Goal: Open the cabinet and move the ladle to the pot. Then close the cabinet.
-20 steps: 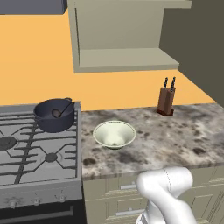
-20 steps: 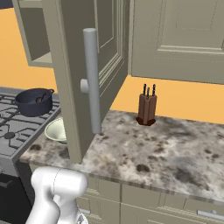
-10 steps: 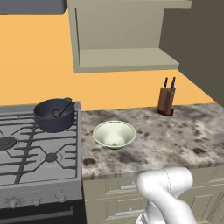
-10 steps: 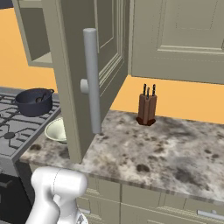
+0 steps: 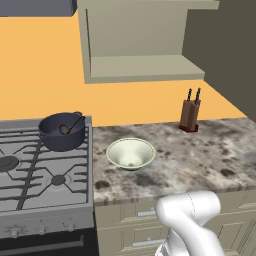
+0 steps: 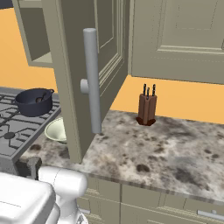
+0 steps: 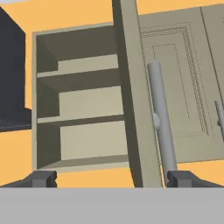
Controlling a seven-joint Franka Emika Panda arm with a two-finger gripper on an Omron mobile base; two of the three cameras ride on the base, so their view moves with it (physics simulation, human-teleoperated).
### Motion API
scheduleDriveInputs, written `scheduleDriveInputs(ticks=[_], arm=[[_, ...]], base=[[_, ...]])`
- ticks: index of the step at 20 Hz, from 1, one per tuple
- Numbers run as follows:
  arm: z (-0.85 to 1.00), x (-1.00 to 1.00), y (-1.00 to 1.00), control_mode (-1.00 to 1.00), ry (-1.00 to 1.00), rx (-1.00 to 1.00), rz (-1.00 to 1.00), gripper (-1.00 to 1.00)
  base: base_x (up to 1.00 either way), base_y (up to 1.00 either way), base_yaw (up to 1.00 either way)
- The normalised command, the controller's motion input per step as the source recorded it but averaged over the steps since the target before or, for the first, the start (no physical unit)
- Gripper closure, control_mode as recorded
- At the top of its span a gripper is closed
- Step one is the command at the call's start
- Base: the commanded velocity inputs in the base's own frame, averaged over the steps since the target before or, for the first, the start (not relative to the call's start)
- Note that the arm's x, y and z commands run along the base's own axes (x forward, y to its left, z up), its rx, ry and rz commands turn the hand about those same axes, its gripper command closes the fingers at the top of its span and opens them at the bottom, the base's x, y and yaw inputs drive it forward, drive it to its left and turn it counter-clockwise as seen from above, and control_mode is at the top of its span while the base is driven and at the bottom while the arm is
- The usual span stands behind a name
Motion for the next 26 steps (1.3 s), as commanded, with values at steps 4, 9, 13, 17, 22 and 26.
scheduleDriveInputs(ticks=[4,9,13,17,22,26], arm=[[-0.37,0.64,-0.41,-1.00,-0.13,0.12,0.07,-1.00],[-0.33,0.40,-0.28,-1.00,-0.19,0.14,0.11,-1.00],[-0.24,0.27,-0.31,-1.00,-0.19,0.16,0.15,-1.00],[-0.28,0.45,-0.23,-1.00,-0.18,0.17,0.15,-1.00],[-0.38,0.58,-0.14,-1.00,-0.17,0.14,0.15,-1.00],[-0.40,0.61,-0.11,-1.00,-0.16,0.15,0.15,-1.00]], base=[[0.00,0.00,0.00],[0.00,0.00,0.00],[0.00,0.00,0.00],[0.00,0.00,0.00],[0.00,0.00,0.00],[0.00,0.00,0.00]])
